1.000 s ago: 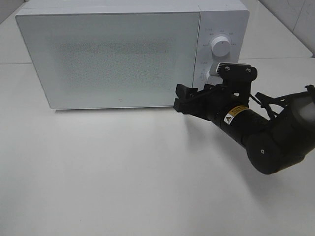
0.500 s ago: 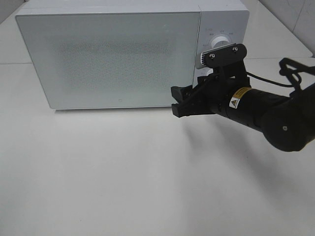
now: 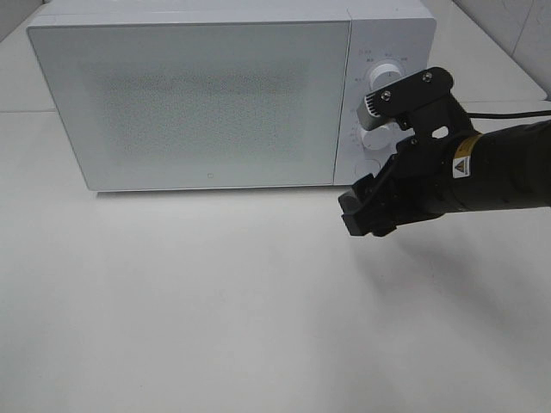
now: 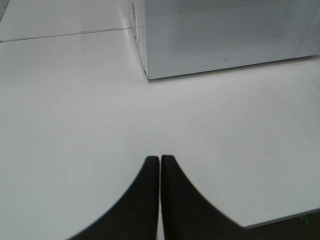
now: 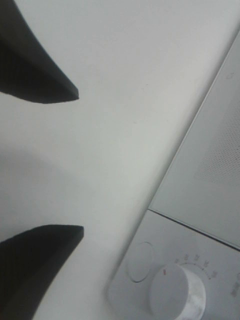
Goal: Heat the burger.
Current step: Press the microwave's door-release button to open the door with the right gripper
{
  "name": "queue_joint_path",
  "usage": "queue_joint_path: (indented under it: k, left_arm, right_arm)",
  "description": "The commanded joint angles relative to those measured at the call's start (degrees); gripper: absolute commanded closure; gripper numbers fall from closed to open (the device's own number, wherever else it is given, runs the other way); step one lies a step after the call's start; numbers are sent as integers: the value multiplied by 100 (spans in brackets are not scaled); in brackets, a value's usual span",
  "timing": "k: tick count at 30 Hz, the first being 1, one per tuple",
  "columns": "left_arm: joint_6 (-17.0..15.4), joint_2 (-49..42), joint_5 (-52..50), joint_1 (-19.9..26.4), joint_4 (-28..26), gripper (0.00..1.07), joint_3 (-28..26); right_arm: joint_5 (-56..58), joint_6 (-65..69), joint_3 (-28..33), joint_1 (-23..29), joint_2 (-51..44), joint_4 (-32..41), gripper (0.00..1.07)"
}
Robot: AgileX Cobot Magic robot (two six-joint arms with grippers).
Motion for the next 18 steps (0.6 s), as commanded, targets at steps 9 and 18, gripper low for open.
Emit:
queue_joint_path:
  k: [9,18]
  left_arm:
    - [40,-29,-63,0,-57,106,11]
    - [40,-29,-63,0,-57,106,11]
  right_arm:
    - [2871,97,-945,-29,-447,401,43]
    - [3472,183,-1570,-619,-447,596,42]
